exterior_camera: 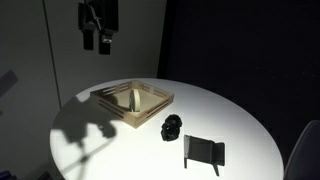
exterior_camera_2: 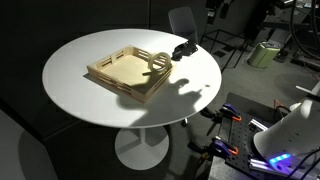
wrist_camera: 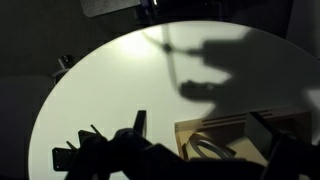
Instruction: Place the tape on the tray
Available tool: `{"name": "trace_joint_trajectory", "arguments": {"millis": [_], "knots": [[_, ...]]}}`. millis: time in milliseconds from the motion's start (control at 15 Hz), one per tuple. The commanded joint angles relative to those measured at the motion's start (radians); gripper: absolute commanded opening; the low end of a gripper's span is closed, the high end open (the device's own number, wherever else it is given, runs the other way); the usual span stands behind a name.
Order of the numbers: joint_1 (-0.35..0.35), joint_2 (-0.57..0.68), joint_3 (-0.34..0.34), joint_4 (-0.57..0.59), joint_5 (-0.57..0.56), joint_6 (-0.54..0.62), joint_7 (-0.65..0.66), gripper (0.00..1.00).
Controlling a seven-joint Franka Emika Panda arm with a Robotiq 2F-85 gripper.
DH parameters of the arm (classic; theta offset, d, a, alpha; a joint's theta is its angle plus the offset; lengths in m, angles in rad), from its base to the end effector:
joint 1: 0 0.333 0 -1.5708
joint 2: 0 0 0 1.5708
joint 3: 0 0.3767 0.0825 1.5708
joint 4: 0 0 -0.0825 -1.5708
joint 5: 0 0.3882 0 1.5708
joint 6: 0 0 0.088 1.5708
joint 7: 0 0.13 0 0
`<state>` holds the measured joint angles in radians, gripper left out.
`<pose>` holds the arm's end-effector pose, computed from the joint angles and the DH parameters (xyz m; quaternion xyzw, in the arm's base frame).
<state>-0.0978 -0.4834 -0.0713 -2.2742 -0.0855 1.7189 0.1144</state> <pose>0.3659 -0.0772 0.5643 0.9907 -0.1287 -0.0369 0.0246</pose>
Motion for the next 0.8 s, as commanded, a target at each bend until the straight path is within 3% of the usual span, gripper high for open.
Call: {"name": "trace_joint_trajectory", "arguments": {"millis": [0, 267, 333, 733], "knots": [[0.002, -0.071, -0.014, -0.044, -0.025, 0.024, -0.095, 1.0], [0.009, -0.096, -0.024, -0.067, -0.02, 0.041, -0.166, 1.0], [0.001, -0.063, -0.01, -0.035, -0.013, 0.012, -0.121, 1.0], [0.003, -0.074, -0.013, -0.053, -0.013, 0.024, -0.142, 1.0]]}}
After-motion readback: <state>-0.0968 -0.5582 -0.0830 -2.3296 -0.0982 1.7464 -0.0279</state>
